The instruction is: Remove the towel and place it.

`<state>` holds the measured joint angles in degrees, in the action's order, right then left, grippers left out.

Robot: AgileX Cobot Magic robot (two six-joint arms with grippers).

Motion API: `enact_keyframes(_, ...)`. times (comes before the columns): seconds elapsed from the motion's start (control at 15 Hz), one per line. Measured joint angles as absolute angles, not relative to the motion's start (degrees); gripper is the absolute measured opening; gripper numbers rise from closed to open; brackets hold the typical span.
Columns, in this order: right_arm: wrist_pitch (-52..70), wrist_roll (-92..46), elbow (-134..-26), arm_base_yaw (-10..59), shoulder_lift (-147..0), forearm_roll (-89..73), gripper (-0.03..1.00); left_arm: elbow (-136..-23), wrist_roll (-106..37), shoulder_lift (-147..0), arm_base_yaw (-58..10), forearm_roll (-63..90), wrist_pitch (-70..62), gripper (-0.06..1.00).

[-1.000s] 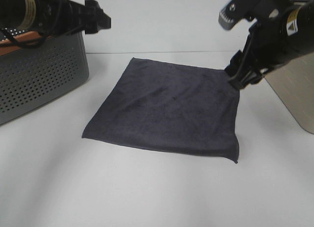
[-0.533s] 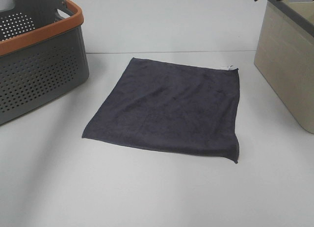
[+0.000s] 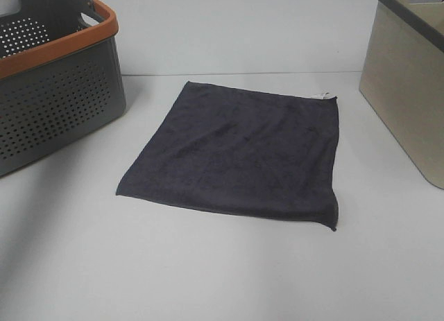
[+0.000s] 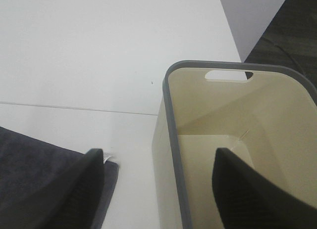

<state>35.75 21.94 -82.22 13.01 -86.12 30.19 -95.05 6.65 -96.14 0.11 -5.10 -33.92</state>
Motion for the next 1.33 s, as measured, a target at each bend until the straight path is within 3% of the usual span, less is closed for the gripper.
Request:
enact_keyframes(0.13, 42.4, 9.1, -91.5, 8.2, -90.1, 14.0, 0.63, -103.6, 0.3, -99.8, 4.1, 3.3, -48.2, 0.76)
enact_keyframes(0.27, 54.7, 0.0, -101.5, 4.1, -95.5, 2.8, 0.63, -109.9, 2.9, -101.9, 5.2, -1.8, -59.4, 0.74)
enact_keyframes(0.4, 67.9, -4.9, -111.4, 3.0, -102.0, 0.0, 0.63, -113.5, 3.7, -102.2, 5.3, -4.1, -67.8, 0.74)
enact_keyframes(0.6, 69.5, -5.0, -112.8, 3.0, -103.2, 0.0, 0.63, -113.0, 3.8, -100.2, 5.3, -3.5, -69.4, 0.74)
enact_keyframes(0.73, 69.6, -5.0, -109.2, 3.0, -100.8, 0.0, 0.63, -110.6, 3.8, -96.1, 5.3, -2.9, -69.4, 0.74)
enact_keyframes(0.87, 69.7, -5.0, -97.6, 3.0, -92.8, 0.0, 0.63, -102.6, 3.6, -88.5, 5.3, -2.9, -69.4, 0.73)
enact_keyframes(1.33, 67.0, -5.1, -68.7, 3.0, -70.8, 0.0, 0.63, -68.9, 1.8, -64.5, 5.3, -2.9, -69.6, 0.73)
